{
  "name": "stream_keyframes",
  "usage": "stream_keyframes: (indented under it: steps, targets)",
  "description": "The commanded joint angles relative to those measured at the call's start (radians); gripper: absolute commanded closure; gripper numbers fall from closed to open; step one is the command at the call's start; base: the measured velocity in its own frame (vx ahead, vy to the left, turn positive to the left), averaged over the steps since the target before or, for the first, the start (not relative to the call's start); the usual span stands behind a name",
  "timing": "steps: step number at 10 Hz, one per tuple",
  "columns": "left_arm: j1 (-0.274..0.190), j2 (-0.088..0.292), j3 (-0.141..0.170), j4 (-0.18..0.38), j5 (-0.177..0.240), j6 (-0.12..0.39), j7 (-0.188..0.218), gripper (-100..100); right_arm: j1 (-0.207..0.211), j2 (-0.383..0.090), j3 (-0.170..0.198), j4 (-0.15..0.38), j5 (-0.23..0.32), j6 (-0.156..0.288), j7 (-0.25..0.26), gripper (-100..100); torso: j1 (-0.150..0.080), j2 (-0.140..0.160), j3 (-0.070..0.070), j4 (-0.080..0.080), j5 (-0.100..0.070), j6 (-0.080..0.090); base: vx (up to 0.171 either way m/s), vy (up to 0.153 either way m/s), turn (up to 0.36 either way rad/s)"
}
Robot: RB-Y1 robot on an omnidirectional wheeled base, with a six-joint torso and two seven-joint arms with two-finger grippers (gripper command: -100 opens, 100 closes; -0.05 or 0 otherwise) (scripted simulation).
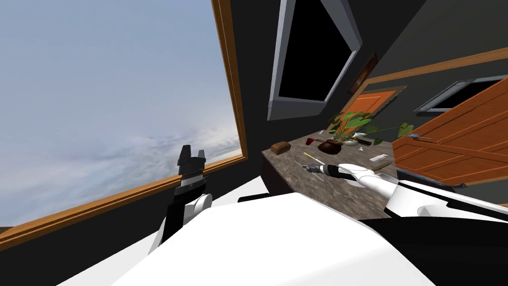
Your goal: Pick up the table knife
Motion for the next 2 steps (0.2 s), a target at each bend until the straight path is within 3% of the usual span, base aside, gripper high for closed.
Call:
stream_keyframes:
  steps: [1, 2]
  targets:
    - [0.000, 0.000, 0.000, 0.000, 0.000, 0.000, 0.000, 0, 0.000, 0.000, 0.000, 0.000, 0.000, 0.000, 0.000, 100, 0.000, 0.000, 0.000, 0.000, 0.000, 0.000, 0.004, -0.023, -0.040]
    - [0.000, 0.000, 0.000, 0.000, 0.000, 0.000, 0.000, 0, 0.001, -0.002, 0.000, 0.002, 0.001, -0.004, 0.002, 0, 0.002, -0.001, 0.000, 0.000, -0.001, -0.002, -0.002, -0.005, 0.003]
